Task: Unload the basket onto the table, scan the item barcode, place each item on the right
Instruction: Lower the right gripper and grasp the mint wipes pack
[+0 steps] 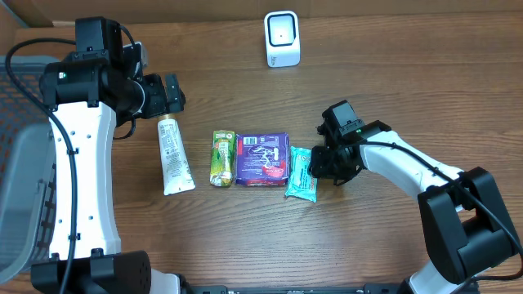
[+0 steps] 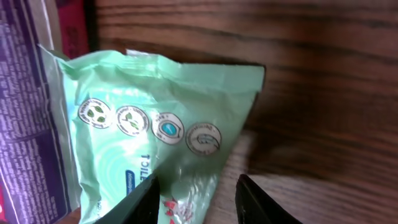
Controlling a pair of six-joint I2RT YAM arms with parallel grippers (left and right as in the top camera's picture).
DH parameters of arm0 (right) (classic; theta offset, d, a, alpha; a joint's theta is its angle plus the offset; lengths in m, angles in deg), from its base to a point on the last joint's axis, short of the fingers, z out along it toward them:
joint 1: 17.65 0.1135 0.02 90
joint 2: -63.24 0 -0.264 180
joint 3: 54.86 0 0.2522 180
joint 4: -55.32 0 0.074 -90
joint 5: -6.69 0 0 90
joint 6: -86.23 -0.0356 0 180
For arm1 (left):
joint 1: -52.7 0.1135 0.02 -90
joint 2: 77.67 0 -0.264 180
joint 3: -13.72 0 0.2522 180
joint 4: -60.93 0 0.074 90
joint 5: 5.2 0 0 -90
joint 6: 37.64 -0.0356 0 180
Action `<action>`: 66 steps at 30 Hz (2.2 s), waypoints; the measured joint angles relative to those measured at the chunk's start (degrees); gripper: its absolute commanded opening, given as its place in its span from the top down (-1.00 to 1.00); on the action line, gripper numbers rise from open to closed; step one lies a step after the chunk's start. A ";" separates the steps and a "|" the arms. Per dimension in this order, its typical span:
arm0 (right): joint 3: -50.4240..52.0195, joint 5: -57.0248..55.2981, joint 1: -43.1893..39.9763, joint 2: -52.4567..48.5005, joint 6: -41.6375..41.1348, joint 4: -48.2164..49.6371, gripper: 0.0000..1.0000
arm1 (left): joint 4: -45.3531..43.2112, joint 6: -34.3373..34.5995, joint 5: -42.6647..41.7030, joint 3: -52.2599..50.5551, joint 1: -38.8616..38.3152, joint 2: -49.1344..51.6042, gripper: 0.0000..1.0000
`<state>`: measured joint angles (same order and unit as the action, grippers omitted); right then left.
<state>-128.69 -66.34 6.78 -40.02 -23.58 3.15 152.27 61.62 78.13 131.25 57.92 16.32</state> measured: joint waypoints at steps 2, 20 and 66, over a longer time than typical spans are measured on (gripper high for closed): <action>0.92 0.79 0.04 0.00 0.37 2.29 0.21 | 0.00 0.00 0.00 0.00 0.00 0.00 -0.99; 0.50 1.14 -2.25 1.99 -0.02 -4.94 0.92 | 0.00 0.00 -0.02 0.00 0.00 0.00 -0.99; -22.64 -33.40 17.90 -12.13 -6.93 -27.74 -0.06 | 0.00 0.00 0.00 0.00 0.00 0.00 -0.99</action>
<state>-151.33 -99.73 24.68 -52.15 -30.51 -24.59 152.27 61.62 78.13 131.25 57.92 16.32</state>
